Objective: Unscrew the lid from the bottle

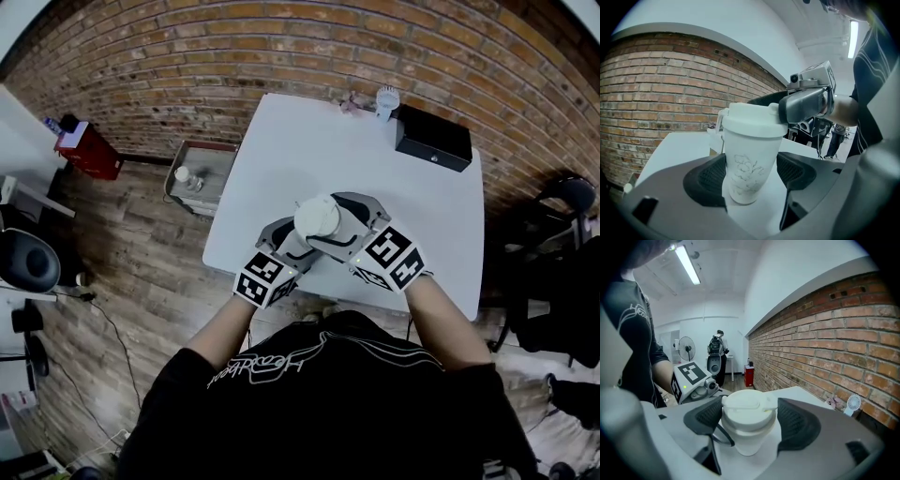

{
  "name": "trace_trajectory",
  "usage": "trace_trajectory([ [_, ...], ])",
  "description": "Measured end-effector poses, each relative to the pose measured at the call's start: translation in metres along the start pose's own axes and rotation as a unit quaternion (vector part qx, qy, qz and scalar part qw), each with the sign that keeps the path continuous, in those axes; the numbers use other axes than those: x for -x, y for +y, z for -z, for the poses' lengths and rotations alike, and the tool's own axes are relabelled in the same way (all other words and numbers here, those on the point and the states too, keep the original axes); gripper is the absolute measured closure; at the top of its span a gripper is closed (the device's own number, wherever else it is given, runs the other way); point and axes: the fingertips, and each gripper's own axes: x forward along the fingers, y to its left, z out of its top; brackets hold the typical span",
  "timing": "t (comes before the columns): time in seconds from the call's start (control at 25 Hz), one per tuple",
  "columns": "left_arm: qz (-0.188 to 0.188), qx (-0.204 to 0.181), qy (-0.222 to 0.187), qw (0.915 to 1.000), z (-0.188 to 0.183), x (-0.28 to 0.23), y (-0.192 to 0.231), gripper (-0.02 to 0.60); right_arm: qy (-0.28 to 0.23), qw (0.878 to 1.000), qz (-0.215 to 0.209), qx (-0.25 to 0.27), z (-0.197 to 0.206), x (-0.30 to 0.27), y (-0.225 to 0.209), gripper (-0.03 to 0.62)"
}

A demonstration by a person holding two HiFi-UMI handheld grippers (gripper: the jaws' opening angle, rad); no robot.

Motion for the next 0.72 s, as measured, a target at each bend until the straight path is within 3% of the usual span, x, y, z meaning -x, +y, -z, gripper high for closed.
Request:
trace_trajectory([
  [0.2, -0.002, -0.002, 0.006, 1.0, 0.001, 0.0, 0.0, 0.224, 0.005, 0.997, -0.069, 0.03, 0.001, -0.001, 0.002, 0.233],
  [0.36, -0.004, -0.002, 0.016, 0.9999, 0.002, 0.002, -0.001, 0.224, 0.032, 0.988, -0.134, 0.072, 0.001, -0.002, 0.005, 0.233],
  [0.56, -0.008, 0.0, 0.025, 0.9997, 0.003, 0.001, -0.002, 0.224, 0.069, 0.967, -0.215, 0.118, 0.003, -0.001, 0.009, 0.233],
  [0.72, -0.009, -0.003, 0.031, 0.9995, 0.004, 0.004, -0.001, 0.224, 0.093, 0.942, -0.279, 0.164, 0.003, -0.003, 0.013, 0.232],
])
